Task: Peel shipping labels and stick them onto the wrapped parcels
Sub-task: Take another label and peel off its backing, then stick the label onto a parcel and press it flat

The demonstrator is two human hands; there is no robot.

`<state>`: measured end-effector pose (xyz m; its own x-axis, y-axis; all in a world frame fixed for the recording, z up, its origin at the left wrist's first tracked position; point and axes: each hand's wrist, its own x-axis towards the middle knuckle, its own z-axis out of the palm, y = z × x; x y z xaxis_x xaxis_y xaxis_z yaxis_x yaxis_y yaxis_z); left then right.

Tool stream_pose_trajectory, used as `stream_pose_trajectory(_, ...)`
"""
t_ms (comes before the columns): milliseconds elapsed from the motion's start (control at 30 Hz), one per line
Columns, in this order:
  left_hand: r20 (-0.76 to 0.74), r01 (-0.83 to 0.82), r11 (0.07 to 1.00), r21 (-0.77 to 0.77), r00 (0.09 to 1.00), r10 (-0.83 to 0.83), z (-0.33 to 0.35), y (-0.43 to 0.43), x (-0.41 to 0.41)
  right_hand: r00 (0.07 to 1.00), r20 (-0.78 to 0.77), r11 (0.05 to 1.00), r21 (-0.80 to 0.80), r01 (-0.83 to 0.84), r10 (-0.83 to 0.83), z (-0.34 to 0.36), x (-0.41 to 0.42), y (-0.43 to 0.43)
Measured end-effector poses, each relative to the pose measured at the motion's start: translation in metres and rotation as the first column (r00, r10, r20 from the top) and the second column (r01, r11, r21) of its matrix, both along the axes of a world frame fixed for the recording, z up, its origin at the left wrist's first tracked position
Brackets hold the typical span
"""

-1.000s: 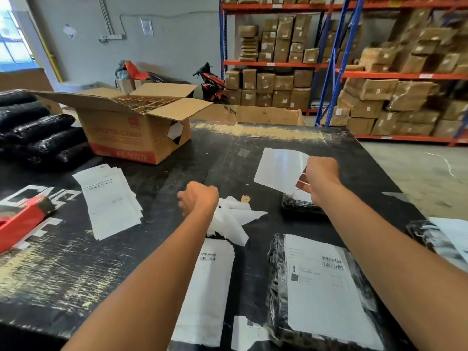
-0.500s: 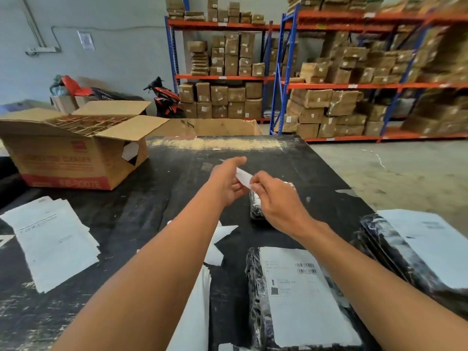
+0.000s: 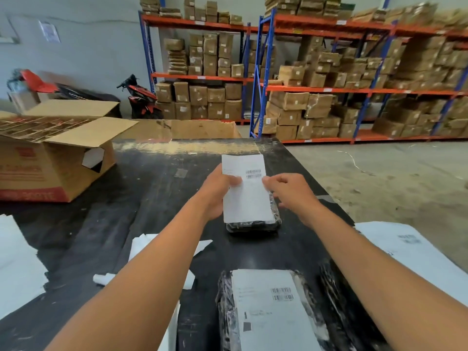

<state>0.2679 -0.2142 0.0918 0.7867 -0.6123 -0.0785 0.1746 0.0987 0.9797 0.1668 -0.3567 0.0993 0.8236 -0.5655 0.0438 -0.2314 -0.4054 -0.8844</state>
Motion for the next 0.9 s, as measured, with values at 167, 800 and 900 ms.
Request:
stream_pose_trajectory(167, 0.021, 0.004, 0.999, 0.053, 1.0, -0.005, 0.001, -0.02, 0.017, 1.0, 0.026, 0.996, 0.094, -0.004, 0.001, -0.004, 0.036, -0.021)
stream_pose_trajectory(800, 0.376, -0.456, 0.714, 0.531, 0.882, 0.283, -0.066, -0.056, 0.056, 0.95, -0.207, 0.966, 0.065, 0.25, -0.232, -0.073, 0.092, -0.058)
stream_pose_trajectory(900, 0.355, -0.464, 0.688, 0.558, 0.883, 0.308, -0.071, -0.06, 0.06, 0.94, -0.235, 0.96, 0.068, 0.27, -0.248, -0.081, 0.092, -0.06)
